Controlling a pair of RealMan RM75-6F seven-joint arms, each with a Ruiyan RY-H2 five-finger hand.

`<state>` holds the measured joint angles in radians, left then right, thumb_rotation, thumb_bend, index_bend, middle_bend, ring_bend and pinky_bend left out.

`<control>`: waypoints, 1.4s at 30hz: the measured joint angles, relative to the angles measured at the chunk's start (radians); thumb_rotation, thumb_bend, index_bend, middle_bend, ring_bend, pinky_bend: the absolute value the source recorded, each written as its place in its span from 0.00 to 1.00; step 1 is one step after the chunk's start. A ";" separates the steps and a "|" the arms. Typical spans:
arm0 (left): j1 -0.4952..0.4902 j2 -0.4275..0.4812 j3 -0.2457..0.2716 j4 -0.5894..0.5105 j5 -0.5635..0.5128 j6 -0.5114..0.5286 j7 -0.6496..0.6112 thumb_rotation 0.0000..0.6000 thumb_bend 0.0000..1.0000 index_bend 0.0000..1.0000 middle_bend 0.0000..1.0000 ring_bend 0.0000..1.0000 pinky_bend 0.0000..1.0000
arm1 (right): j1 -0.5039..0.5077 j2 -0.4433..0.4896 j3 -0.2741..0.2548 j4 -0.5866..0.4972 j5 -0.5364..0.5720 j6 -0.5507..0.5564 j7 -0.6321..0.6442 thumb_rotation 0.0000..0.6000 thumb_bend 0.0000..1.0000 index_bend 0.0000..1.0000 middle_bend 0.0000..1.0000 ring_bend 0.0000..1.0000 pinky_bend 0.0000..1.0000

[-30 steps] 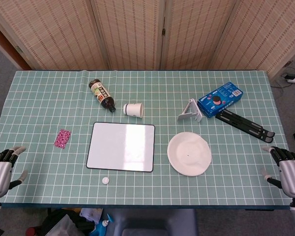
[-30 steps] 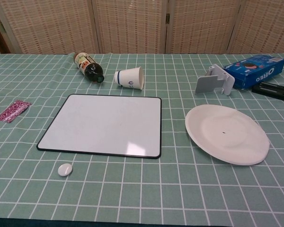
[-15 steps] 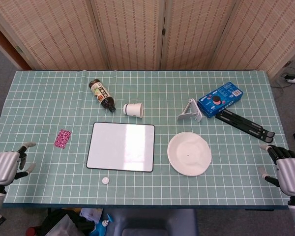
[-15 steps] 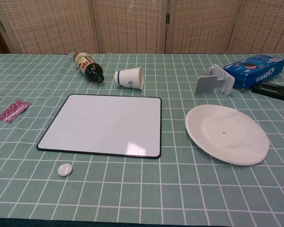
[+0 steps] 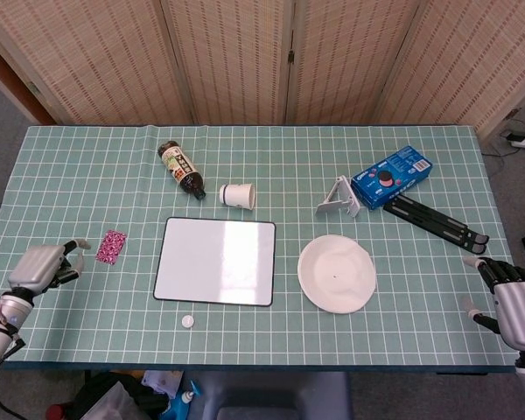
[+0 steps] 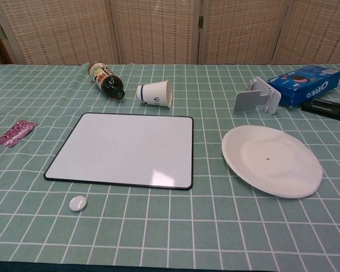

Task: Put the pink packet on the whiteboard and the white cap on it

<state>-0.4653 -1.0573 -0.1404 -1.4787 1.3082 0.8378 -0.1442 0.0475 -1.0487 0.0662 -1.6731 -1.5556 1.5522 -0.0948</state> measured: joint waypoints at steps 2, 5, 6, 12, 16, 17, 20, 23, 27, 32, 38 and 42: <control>-0.035 -0.004 -0.004 0.018 -0.034 -0.060 -0.004 0.14 0.68 0.24 1.00 1.00 1.00 | 0.000 0.001 0.000 -0.002 -0.001 0.001 0.000 1.00 0.19 0.27 0.33 0.32 0.37; -0.078 -0.019 -0.008 0.054 -0.087 -0.136 -0.002 0.15 0.69 0.23 1.00 1.00 1.00 | 0.000 0.001 0.000 -0.003 0.000 -0.001 0.000 1.00 0.19 0.27 0.33 0.32 0.37; -0.090 -0.026 -0.009 0.068 -0.104 -0.158 0.000 0.14 0.70 0.22 1.00 1.00 1.00 | 0.000 0.001 -0.001 -0.003 0.001 -0.003 -0.001 1.00 0.19 0.27 0.33 0.32 0.37; -0.172 -0.091 -0.009 0.175 -0.214 -0.291 0.021 0.15 0.71 0.21 1.00 1.00 1.00 | 0.003 0.000 -0.001 -0.003 0.004 -0.011 -0.003 1.00 0.19 0.27 0.33 0.33 0.37; -0.226 -0.137 -0.002 0.242 -0.278 -0.359 0.050 0.15 0.72 0.20 1.00 1.00 1.00 | 0.005 -0.001 -0.002 -0.004 0.006 -0.017 -0.006 1.00 0.19 0.27 0.33 0.33 0.37; -0.235 -0.144 0.001 0.255 -0.290 -0.371 0.056 0.14 0.72 0.20 1.00 1.00 1.00 | 0.006 -0.001 -0.002 -0.004 0.007 -0.018 -0.006 1.00 0.19 0.27 0.33 0.33 0.37; -0.264 -0.168 0.011 0.296 -0.327 -0.400 0.079 0.14 0.72 0.20 1.00 1.00 1.00 | 0.006 0.000 -0.002 -0.005 0.009 -0.019 -0.007 1.00 0.19 0.27 0.33 0.34 0.37; -0.294 -0.191 0.023 0.336 -0.364 -0.426 0.101 0.14 0.72 0.20 1.00 1.00 1.00 | 0.005 0.000 -0.002 -0.006 0.011 -0.019 -0.009 1.00 0.19 0.27 0.33 0.34 0.37; -0.323 -0.217 0.037 0.372 -0.398 -0.442 0.123 0.15 0.72 0.20 1.00 1.00 1.00 | 0.004 -0.002 -0.003 -0.006 0.016 -0.022 -0.011 1.00 0.19 0.27 0.33 0.34 0.37; -0.350 -0.241 0.051 0.404 -0.433 -0.458 0.138 0.15 0.72 0.19 1.00 1.00 1.00 | 0.002 -0.004 -0.004 -0.004 0.019 -0.022 -0.010 1.00 0.19 0.27 0.33 0.34 0.37; -0.377 -0.276 0.077 0.471 -0.490 -0.483 0.153 0.14 0.72 0.19 1.00 1.00 1.00 | 0.000 -0.004 -0.003 0.002 0.029 -0.025 -0.002 1.00 0.19 0.27 0.33 0.35 0.37; -0.386 -0.281 0.102 0.485 -0.525 -0.496 0.162 0.14 0.72 0.19 1.00 1.00 1.00 | 0.001 -0.003 -0.003 0.005 0.031 -0.029 0.001 1.00 0.19 0.27 0.33 0.35 0.37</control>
<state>-0.8517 -1.3383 -0.0381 -0.9936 0.7829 0.3421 0.0173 0.0487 -1.0515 0.0632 -1.6679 -1.5247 1.5230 -0.0938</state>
